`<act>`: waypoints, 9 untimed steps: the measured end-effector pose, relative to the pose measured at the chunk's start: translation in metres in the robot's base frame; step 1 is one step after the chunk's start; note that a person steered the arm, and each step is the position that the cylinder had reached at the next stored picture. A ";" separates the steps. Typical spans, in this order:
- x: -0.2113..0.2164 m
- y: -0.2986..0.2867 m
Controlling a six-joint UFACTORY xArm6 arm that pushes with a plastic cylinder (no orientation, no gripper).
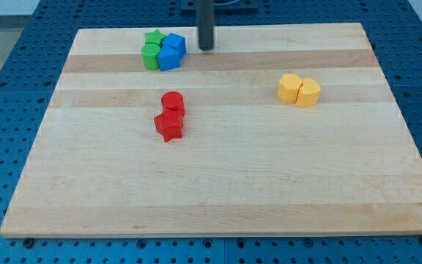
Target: Push the green blocks into the red blocks
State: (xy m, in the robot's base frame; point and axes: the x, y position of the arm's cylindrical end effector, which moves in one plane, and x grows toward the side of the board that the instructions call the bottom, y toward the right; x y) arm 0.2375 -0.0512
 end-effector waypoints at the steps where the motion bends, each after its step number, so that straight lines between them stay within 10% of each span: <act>1: -0.034 -0.041; 9: 0.152 -0.081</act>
State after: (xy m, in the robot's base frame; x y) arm 0.3891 -0.1323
